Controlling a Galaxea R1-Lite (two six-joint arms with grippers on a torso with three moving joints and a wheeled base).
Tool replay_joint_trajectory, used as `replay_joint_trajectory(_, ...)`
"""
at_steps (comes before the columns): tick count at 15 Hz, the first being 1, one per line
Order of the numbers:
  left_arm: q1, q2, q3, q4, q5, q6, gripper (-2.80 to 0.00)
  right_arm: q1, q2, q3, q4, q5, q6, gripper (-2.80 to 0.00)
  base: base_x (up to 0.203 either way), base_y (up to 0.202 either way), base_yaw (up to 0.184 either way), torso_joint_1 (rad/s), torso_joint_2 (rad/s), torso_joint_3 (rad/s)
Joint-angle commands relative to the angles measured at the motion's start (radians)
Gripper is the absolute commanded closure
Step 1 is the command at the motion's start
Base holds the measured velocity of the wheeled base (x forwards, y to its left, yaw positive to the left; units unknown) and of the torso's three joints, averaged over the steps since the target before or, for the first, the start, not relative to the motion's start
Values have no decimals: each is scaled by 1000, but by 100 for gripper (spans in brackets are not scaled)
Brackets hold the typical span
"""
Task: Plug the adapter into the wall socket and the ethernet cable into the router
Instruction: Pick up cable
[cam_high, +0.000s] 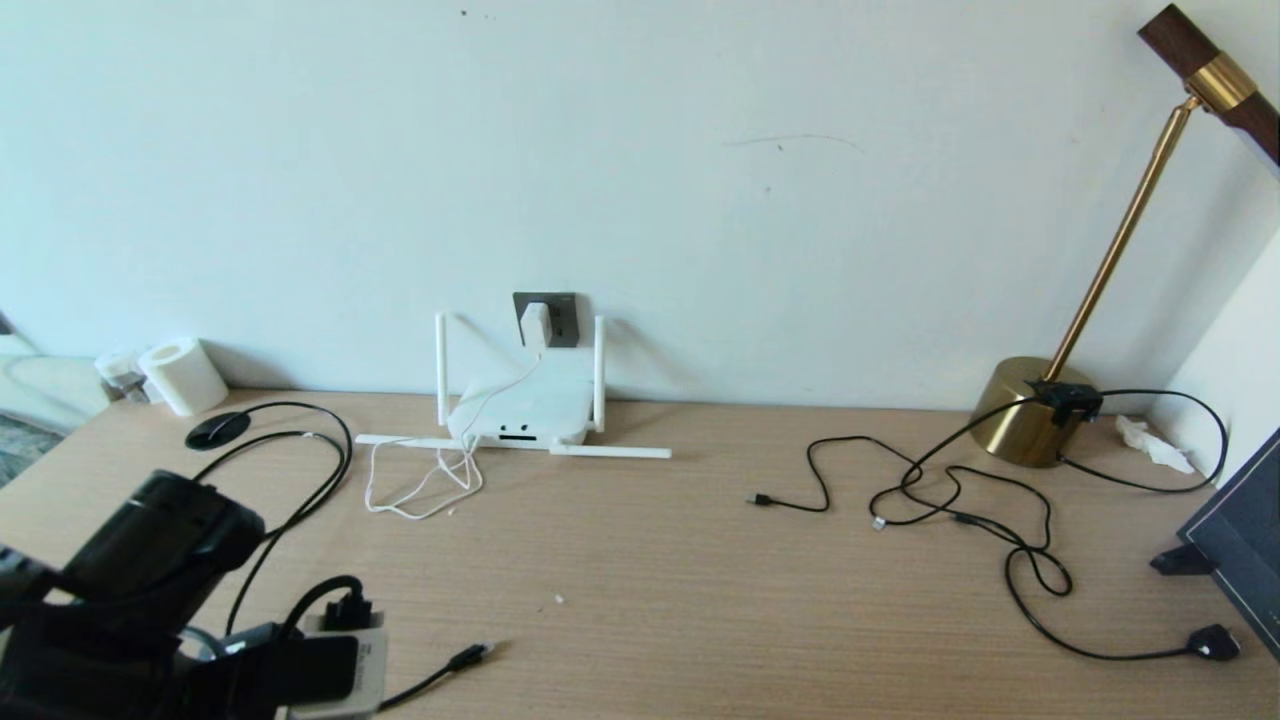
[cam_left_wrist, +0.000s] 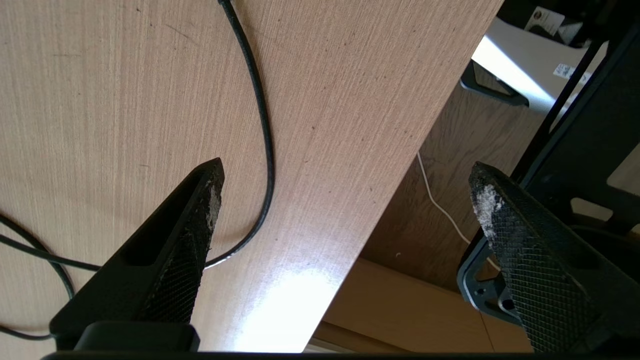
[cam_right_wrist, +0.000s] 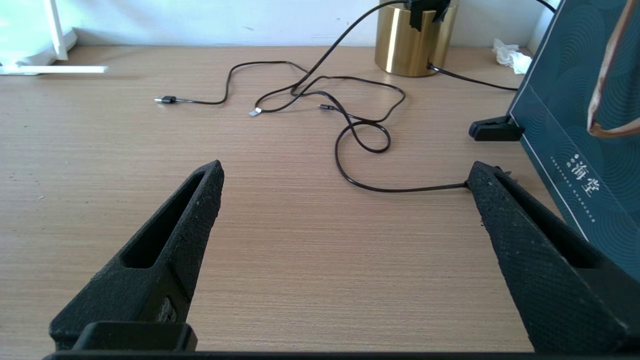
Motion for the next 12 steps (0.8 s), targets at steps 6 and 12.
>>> replay_joint_trajectory(6, -5, 35, -6, -2, 1, 44, -280, 0, 0, 0, 0, 0, 2, -280, 0, 0, 0, 0, 0, 0)
replay_joint_trajectory(12, 14, 41, 4, -10, 1, 45, -280, 0, 0, 0, 1, -2, 3, 0, 0, 0, 0, 0, 0, 0)
